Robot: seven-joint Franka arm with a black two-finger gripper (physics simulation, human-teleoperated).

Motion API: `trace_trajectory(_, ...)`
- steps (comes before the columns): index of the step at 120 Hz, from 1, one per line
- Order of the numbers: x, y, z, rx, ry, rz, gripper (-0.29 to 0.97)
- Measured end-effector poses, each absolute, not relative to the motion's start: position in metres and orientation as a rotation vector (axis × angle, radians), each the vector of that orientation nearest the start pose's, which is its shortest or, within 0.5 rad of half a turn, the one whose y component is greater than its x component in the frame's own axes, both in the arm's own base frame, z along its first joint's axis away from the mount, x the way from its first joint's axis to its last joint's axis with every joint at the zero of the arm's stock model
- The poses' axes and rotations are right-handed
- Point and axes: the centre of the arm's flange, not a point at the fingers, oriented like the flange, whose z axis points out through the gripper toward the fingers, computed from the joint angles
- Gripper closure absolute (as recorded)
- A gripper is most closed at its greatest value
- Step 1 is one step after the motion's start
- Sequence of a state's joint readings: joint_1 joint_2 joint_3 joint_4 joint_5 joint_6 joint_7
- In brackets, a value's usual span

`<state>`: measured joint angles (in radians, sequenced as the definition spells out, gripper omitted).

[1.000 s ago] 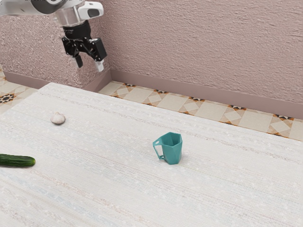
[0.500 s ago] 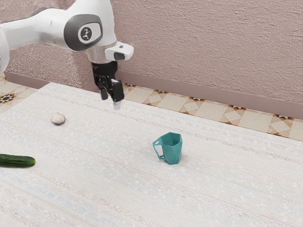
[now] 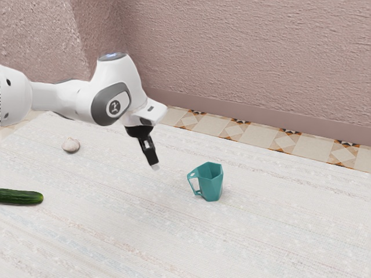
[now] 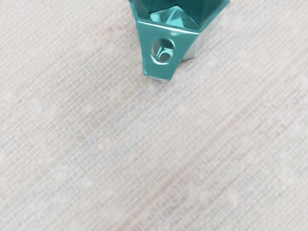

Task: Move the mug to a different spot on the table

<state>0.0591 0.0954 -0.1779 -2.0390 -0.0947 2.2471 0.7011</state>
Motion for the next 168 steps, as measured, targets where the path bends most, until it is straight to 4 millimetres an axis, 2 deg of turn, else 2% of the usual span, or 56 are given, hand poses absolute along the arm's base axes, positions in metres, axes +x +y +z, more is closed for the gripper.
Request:
trace_trajectory(29,0.576,-0.067,0.374,-2.961,1.262,-0.353,0.11)
trace_trajectory(58,0.576,-0.065,0.365,-2.974,1.287,-0.446,0.11)
trace_trajectory(69,0.573,-0.077,0.362,-2.983,1.32,-0.467,0.11)
trace_trajectory(116,0.583,-0.088,0.306,-3.031,1.302,-0.529,0.06)
trace_trajectory(137,0.593,-0.097,0.31,-3.006,1.31,-0.608,0.03)
trace_trajectory(168,0.604,-0.098,0.301,-2.996,1.314,-0.639,0.01)
